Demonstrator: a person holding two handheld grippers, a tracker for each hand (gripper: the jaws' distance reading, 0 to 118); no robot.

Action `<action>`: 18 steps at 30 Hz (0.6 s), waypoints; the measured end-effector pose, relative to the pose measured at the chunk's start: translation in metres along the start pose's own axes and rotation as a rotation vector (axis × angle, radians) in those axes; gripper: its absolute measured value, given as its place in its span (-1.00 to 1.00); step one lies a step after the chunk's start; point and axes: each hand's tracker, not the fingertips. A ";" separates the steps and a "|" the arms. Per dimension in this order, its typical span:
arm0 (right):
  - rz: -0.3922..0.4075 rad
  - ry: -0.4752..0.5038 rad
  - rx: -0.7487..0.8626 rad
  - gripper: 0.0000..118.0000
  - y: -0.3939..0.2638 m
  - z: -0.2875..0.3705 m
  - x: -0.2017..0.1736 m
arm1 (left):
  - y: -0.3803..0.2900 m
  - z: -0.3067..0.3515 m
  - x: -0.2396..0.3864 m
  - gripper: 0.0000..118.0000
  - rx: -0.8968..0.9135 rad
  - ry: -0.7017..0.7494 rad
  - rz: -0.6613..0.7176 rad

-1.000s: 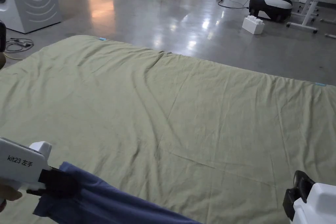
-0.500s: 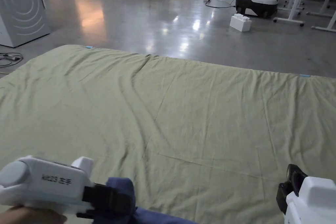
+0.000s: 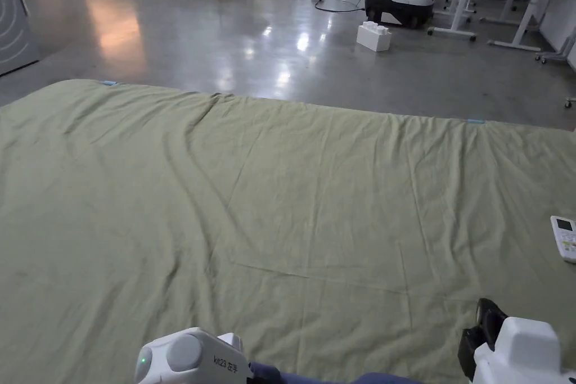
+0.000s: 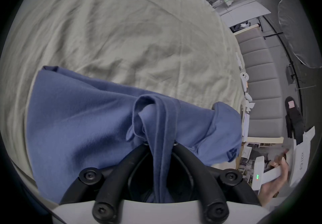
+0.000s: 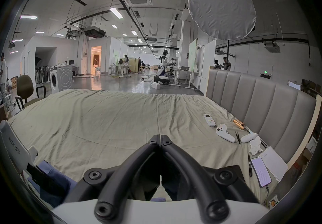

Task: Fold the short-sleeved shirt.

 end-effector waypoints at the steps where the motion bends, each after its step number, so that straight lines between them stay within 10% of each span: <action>1: 0.001 -0.001 -0.001 -0.99 0.000 0.000 0.000 | 0.001 0.002 -0.004 -0.74 0.006 -0.004 0.007; 8: -0.001 0.002 -0.008 -0.99 -0.001 0.000 -0.001 | -0.006 0.043 -0.001 0.04 0.034 -0.093 -0.065; 15: -0.010 0.012 -0.014 -0.99 -0.002 -0.002 -0.006 | -0.005 0.097 -0.024 -0.02 0.166 -0.131 -0.076; 18: -0.013 0.018 -0.021 -0.99 -0.003 -0.003 -0.008 | -0.005 0.096 -0.029 -0.61 0.203 -0.068 -0.048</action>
